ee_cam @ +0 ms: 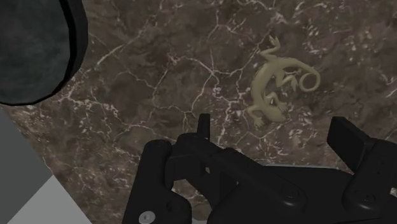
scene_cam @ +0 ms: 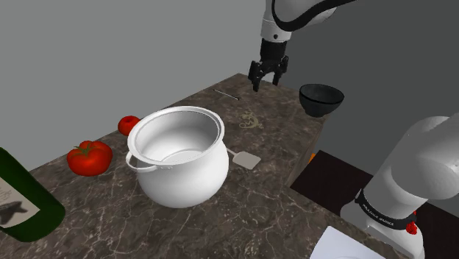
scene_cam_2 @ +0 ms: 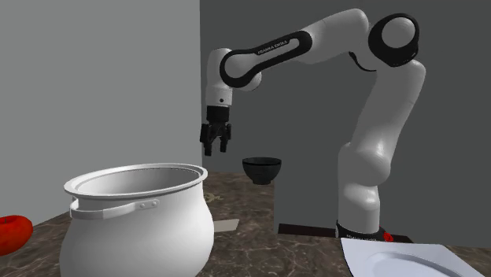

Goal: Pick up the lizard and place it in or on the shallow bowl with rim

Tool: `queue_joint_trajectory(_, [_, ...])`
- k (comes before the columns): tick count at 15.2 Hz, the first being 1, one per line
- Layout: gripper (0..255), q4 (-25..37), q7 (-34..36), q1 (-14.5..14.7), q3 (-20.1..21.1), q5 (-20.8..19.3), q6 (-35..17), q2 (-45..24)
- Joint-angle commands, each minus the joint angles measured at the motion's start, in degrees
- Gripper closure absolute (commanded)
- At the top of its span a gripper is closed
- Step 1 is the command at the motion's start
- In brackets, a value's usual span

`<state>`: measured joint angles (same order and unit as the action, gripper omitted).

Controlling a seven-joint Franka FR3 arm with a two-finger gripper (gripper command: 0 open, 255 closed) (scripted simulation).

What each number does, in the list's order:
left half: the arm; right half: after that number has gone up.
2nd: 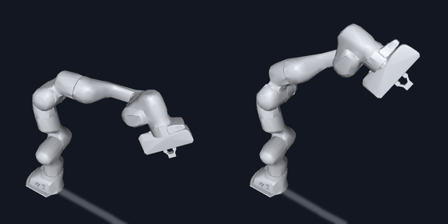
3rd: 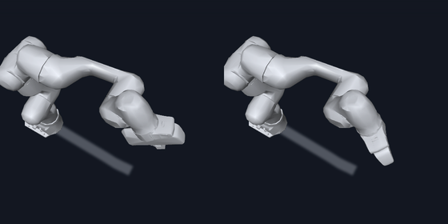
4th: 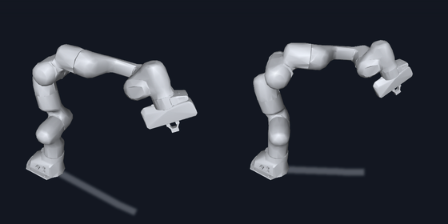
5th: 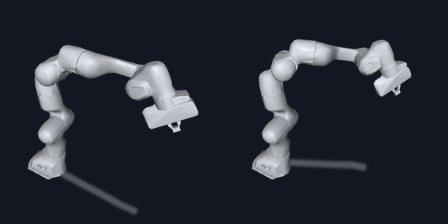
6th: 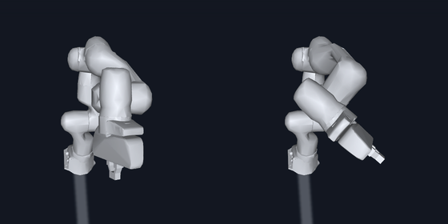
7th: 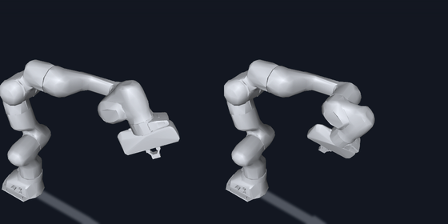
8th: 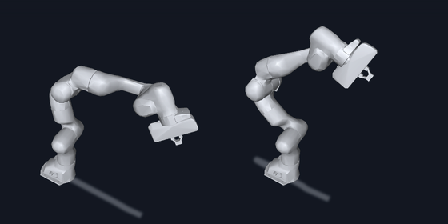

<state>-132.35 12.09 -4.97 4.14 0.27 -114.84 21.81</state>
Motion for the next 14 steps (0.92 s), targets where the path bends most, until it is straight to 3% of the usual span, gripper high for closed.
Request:
queue_joint_trajectory(1, [0, 0.4, 2.3, -0.8, 0.6, -1.3, -2.6, -4.0])
queue_joint_trajectory(10, [0, -2.1, 4.2, -1.4, 0.9, -2.6, -9.7, -9.3])
queue_joint_trajectory(14, [0, -2.3, 4.2, -1.4, 0.9, -2.7, -10.1, -9.5])
